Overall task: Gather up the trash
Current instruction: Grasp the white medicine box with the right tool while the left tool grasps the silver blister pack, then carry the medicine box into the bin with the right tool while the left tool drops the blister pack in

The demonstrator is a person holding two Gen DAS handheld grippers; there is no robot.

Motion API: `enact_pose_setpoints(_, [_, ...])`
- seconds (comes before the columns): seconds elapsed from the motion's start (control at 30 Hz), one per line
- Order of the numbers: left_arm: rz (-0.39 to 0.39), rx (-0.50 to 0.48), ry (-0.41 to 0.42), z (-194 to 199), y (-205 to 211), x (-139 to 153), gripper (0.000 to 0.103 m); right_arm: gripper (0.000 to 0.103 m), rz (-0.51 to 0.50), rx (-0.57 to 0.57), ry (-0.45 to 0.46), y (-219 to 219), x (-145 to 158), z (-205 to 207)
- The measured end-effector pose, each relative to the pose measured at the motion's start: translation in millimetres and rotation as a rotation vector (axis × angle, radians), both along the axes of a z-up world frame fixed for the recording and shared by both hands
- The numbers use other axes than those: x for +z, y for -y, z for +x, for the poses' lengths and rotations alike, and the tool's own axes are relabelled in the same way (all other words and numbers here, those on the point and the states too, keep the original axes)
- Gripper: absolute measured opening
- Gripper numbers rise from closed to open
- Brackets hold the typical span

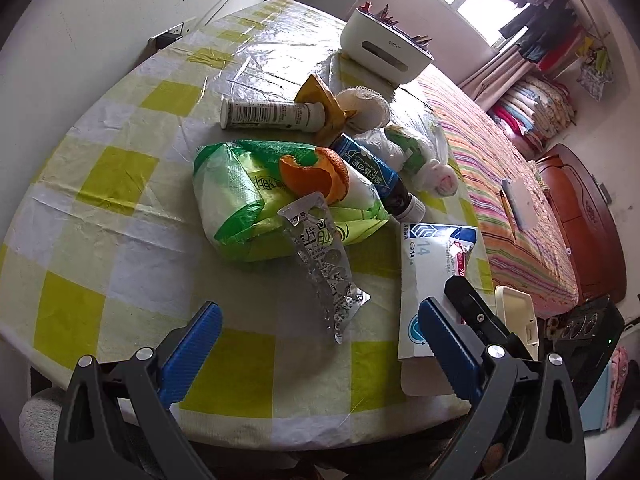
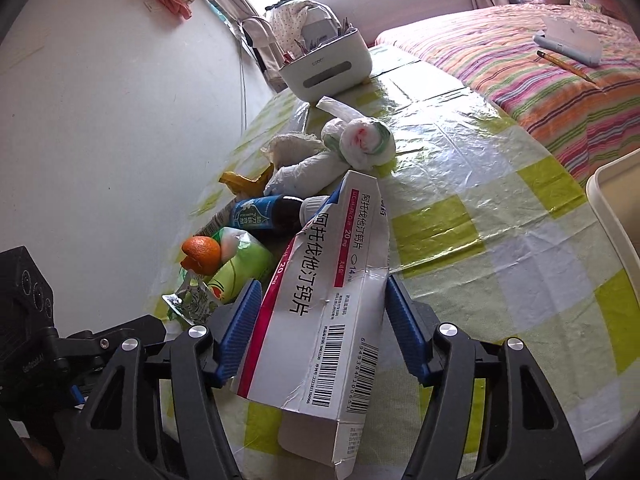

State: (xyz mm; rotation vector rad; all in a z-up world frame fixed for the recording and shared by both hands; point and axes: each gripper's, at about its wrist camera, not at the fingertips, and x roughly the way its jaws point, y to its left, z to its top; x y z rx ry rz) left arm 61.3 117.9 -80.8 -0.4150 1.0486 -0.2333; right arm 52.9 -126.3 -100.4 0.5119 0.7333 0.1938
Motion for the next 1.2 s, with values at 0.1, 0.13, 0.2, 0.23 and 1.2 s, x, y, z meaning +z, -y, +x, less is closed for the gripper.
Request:
enact_pose_setpoints(0.1, [-0.008, 0.005, -0.018, 6.2, 4.9, -5.2, 0.096, 0.061, -0.016, -0.035, 0.045, 10.4, 11.1, -4.7])
enact_pose_setpoints(0.13, [-0.003, 0.009, -0.017, 8.3, 6.6, -6.4, 0.096, 0.061, -0.018, -0.043, 0.057, 13.1, 14.1, -6.3])
enact_pose_setpoints(0.2, [0.005, 0.029, -0.011, 13.4, 9.3, -8.1, 0.096, 0.061, -0.023, -0.060, 0.086, 19.2, 21.2, -10.1])
enact_pose_setpoints(0.23, [0.003, 0.033, -0.008, 16.4, 10.6, -9.0, 0.096, 0.061, -0.027, -0.067, 0.096, 21.5, 23.7, -11.2])
enact_pose_setpoints(1.2, [0.039, -0.016, 0.039, 31.0, 57.6, 0.8, 0.029, 0.061, -0.007, -0.332, 0.221, 95.5, 41.5, -40.8])
